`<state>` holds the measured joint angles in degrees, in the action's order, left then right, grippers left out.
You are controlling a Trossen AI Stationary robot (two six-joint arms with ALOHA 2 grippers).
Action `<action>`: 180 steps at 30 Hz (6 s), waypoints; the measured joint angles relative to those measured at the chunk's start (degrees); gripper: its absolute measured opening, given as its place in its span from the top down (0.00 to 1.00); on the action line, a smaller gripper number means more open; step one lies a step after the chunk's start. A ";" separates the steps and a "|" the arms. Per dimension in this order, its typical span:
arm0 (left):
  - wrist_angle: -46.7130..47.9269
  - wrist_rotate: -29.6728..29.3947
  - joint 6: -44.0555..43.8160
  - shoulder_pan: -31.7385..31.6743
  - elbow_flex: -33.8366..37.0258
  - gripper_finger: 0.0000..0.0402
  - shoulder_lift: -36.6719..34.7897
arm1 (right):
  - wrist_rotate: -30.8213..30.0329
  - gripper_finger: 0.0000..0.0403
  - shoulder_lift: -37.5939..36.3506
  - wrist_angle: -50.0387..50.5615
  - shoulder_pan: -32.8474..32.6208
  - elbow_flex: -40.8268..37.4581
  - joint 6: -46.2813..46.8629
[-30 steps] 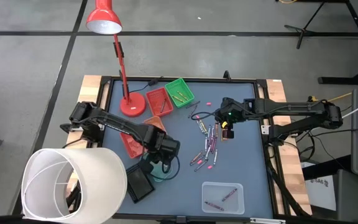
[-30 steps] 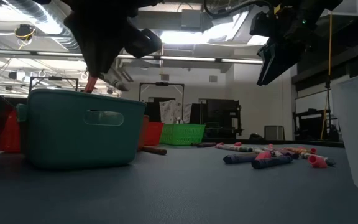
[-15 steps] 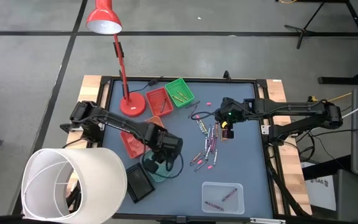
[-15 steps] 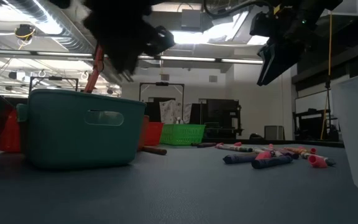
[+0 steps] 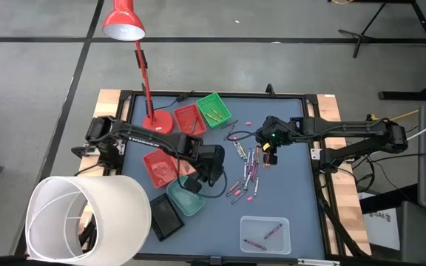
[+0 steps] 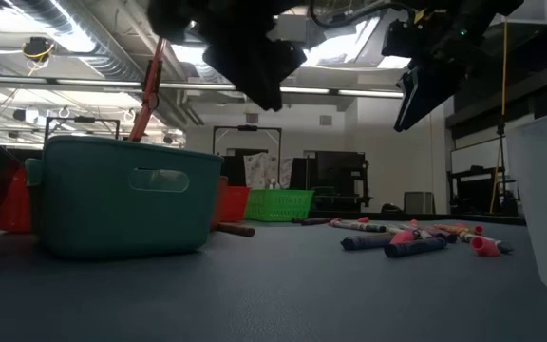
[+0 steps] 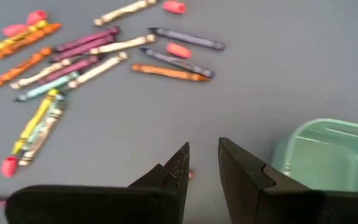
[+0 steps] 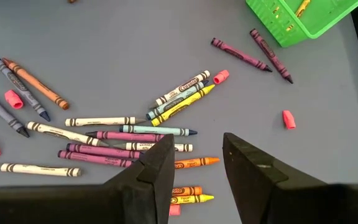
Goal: Sort crayons
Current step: Put the brown crayon into the orange bin, then put the gray crayon into the light green bin
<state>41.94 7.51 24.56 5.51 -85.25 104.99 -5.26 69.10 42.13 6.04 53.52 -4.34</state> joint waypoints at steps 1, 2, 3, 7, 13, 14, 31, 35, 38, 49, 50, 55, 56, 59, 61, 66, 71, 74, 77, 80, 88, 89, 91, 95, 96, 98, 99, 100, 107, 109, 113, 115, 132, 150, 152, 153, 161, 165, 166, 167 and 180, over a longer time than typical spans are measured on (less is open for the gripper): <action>-0.24 0.00 0.02 -0.43 0.00 0.82 0.12 | 0.00 0.67 0.01 0.00 0.00 0.00 0.02; -0.46 0.05 0.00 -0.84 -0.08 0.82 0.48 | 0.00 0.67 0.01 0.00 0.00 0.00 0.02; -0.65 0.21 -0.01 -1.22 -0.09 0.82 0.73 | 0.00 0.67 0.02 -0.01 0.00 0.00 0.00; -1.33 0.83 0.04 -2.30 -0.09 0.82 2.47 | -0.02 0.67 0.02 -0.09 -0.01 0.00 0.02; -0.30 0.96 0.14 -3.46 -0.07 0.82 6.59 | 0.08 0.67 0.07 -0.13 -0.02 -0.02 0.00; -0.29 0.94 0.53 -3.60 -0.07 0.82 7.29 | 0.07 0.67 0.13 -0.07 -0.02 -0.02 0.00; 2.41 -0.79 6.13 -3.66 0.02 0.82 14.39 | -0.07 0.67 0.15 -0.07 -0.02 -0.02 0.00; 2.79 -0.80 6.12 -3.68 -0.01 0.82 16.20 | 0.04 0.67 0.15 -0.04 -0.02 -0.02 0.00; 2.85 -1.73 6.26 -3.66 -0.10 0.82 16.50 | 0.28 0.67 0.15 -0.04 -0.02 -0.02 0.00; 2.78 -2.24 7.59 -3.64 -0.15 0.92 16.83 | 0.37 0.67 0.15 -0.04 -0.02 -0.02 -0.02; 2.71 -2.30 7.59 -3.64 -0.15 0.94 16.83 | 0.35 0.67 0.15 -0.07 -0.02 -0.02 -0.02; 2.37 -2.54 7.65 -3.67 -0.13 0.99 16.83 | 0.35 0.67 0.15 -0.07 -0.02 -0.02 -0.02; 2.32 -2.54 7.88 -3.70 -0.12 0.99 16.80 | 0.35 0.67 0.15 -0.07 -0.02 -0.02 -0.02; 2.17 -2.61 9.55 -3.70 -0.09 0.99 16.72 | 0.35 0.67 0.15 -0.07 -0.02 -0.02 -0.02; 2.24 -2.64 10.14 -3.70 -0.21 0.99 16.72 | 0.35 0.67 0.15 -0.07 -0.02 -0.02 -0.02; 4.91 -3.50 10.24 -3.68 -3.81 0.99 17.31 | 0.35 0.67 0.15 -0.07 -0.02 -0.02 -0.02; 10.12 -4.91 10.15 -3.82 -10.93 0.99 17.11 | 0.35 0.67 0.15 -0.07 -0.02 0.00 -0.02; 15.09 -5.84 10.13 -3.69 -14.81 0.99 17.11 | 0.35 0.67 0.13 -0.07 -0.02 0.00 -0.02; 20.22 -6.13 10.08 -3.77 -18.55 0.99 17.06 | 0.35 0.67 0.13 -0.07 -0.02 0.00 -0.02; 26.46 -6.10 10.06 -3.79 -20.92 0.99 17.03 | 0.35 0.67 0.13 -0.07 -0.02 0.00 -0.02; 41.47 -6.08 9.03 -3.95 -20.68 0.99 16.91 | 0.35 0.67 0.13 -0.07 -0.02 0.00 -0.02; 42.27 -6.08 8.77 -4.09 -20.36 0.99 16.92 | 0.35 0.67 0.13 -0.07 -0.02 0.00 -0.02; 44.25 -6.09 8.50 -4.24 -19.99 0.99 16.92 | 0.35 0.67 0.13 -0.07 -0.02 0.00 -0.02; 44.74 -6.05 8.29 -4.85 -17.75 0.99 16.79 | 0.35 0.67 0.13 -0.07 -0.02 0.00 -0.03; 44.64 -6.16 7.72 -5.05 -16.98 0.99 16.85 | 0.36 0.67 0.13 -0.07 -0.02 0.00 -0.03; 44.33 -6.89 6.23 -5.42 -15.44 0.99 16.85 | 0.35 0.67 0.13 -0.07 -0.02 0.00 -0.02; 44.30 -7.52 5.25 -5.60 -14.60 0.99 16.85 | 0.35 0.67 0.13 -0.07 -0.02 0.00 -0.04; 44.36 -8.41 3.90 -5.69 -13.78 0.99 16.85 | 0.35 0.67 0.13 -0.07 -0.02 0.00 -0.04; 44.28 -11.04 -1.89 -6.04 -10.59 0.99 16.86 | 0.35 0.67 0.13 -0.07 -0.02 0.00 -0.05; 44.14 -11.04 -2.01 -6.04 -10.06 0.99 16.85 | 0.35 0.67 0.13 -0.07 -0.02 0.00 -0.04; 43.76 -11.04 -2.74 -6.02 -9.79 0.99 16.85 | 0.35 0.67 0.13 -0.09 -0.02 0.02 -0.04; 43.17 -11.08 -3.28 -6.04 -9.79 0.99 16.85 | 0.35 0.67 0.13 -0.09 -0.02 0.02 -0.04; 43.12 -13.20 -3.67 -6.02 -9.79 0.75 16.85 | 0.35 0.67 0.13 -0.20 -0.02 0.02 -0.06; 43.69 -12.79 -9.21 -6.02 -11.53 0.75 16.85 | 0.36 0.67 0.13 -0.17 -0.02 0.02 -0.04; 43.72 -12.79 -9.56 -6.02 -13.02 0.75 16.85 | 0.35 0.67 0.13 -0.17 -0.02 0.02 -0.06; 43.73 -12.79 -9.82 -6.02 -13.93 0.75 16.85 | 0.37 0.67 0.13 -0.19 -0.02 0.02 -0.05; 40.70 -12.78 -10.71 -6.08 -21.26 0.75 16.79 | 0.35 0.67 0.13 -0.14 -0.02 0.02 -0.05; 33.24 -12.79 -10.69 -6.13 -21.86 0.75 16.79 | 0.36 0.67 0.13 -0.04 0.00 0.02 -0.07; 30.95 -12.69 -10.69 -6.12 -21.86 0.75 16.79 | 0.37 0.67 0.13 -0.02 0.00 0.02 -0.07; 28.37 -12.41 -10.69 -6.11 -21.86 0.75 16.79 | 0.37 0.67 0.13 -0.02 0.00 0.02 -0.05; 3.06 -7.80 -4.84 -6.59 -21.31 0.75 16.79 | 0.35 0.67 0.13 5.08 0.00 0.04 -0.64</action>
<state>45.00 -0.29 19.72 -1.09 -106.56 121.78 -4.91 69.23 47.21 6.04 53.56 -4.98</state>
